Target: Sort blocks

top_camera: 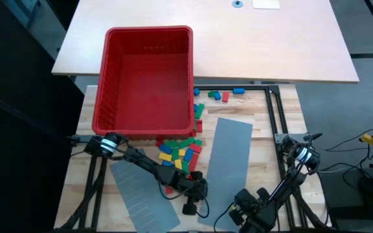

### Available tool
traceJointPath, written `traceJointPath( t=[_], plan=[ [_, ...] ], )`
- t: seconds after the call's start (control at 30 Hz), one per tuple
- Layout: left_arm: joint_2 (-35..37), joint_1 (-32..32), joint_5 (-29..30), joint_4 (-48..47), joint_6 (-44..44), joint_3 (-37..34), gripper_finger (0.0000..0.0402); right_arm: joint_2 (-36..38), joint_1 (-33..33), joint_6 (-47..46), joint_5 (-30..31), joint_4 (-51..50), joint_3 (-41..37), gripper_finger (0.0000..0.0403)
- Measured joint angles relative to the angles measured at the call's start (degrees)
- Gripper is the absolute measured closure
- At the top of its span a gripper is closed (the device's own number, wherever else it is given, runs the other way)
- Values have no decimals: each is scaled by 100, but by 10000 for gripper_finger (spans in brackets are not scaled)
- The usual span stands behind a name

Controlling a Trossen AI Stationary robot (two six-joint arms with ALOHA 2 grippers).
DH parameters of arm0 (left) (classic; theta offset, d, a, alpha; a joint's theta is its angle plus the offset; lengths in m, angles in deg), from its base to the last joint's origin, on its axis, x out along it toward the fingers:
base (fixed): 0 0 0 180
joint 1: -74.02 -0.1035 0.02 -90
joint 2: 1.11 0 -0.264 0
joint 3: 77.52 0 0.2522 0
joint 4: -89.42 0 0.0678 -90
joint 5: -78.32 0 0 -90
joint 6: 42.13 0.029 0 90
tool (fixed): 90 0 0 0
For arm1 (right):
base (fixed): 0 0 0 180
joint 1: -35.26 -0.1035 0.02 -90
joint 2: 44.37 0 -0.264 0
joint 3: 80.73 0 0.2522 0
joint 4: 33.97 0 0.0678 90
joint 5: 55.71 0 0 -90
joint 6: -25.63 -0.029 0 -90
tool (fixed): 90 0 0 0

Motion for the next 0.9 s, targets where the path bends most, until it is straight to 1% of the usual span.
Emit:
traceJointPath(
  t=[0.07,0.17,0.2,0.23,0.27,0.33,0.4,0.53,0.77,0.9],
  plan=[
    [-2,0,1,-17,2,33,401,50,0,30,3,-26,-3,402],
    [-11,0,21,106,0,55,401,146,1,-3,169,-10,-17,403],
    [-11,0,30,94,0,55,401,187,2,1,297,10,-19,403],
    [-13,0,66,151,0,56,401,240,2,5,638,120,-18,402],
    [-20,-5,96,219,2,66,401,317,29,6,857,189,1,402],
    [-22,-17,116,225,2,65,401,440,50,2,1143,114,6,402],
    [-22,-15,125,223,-23,64,401,497,38,12,1185,144,2,402],
    [-22,-15,130,210,-85,64,402,613,75,302,1051,69,-4,402],
    [-22,-14,116,176,-116,60,402,606,-67,245,227,-591,-96,402],
    [-22,-13,105,166,-118,57,402,604,-162,137,-160,-580,-308,402]
  ],
)
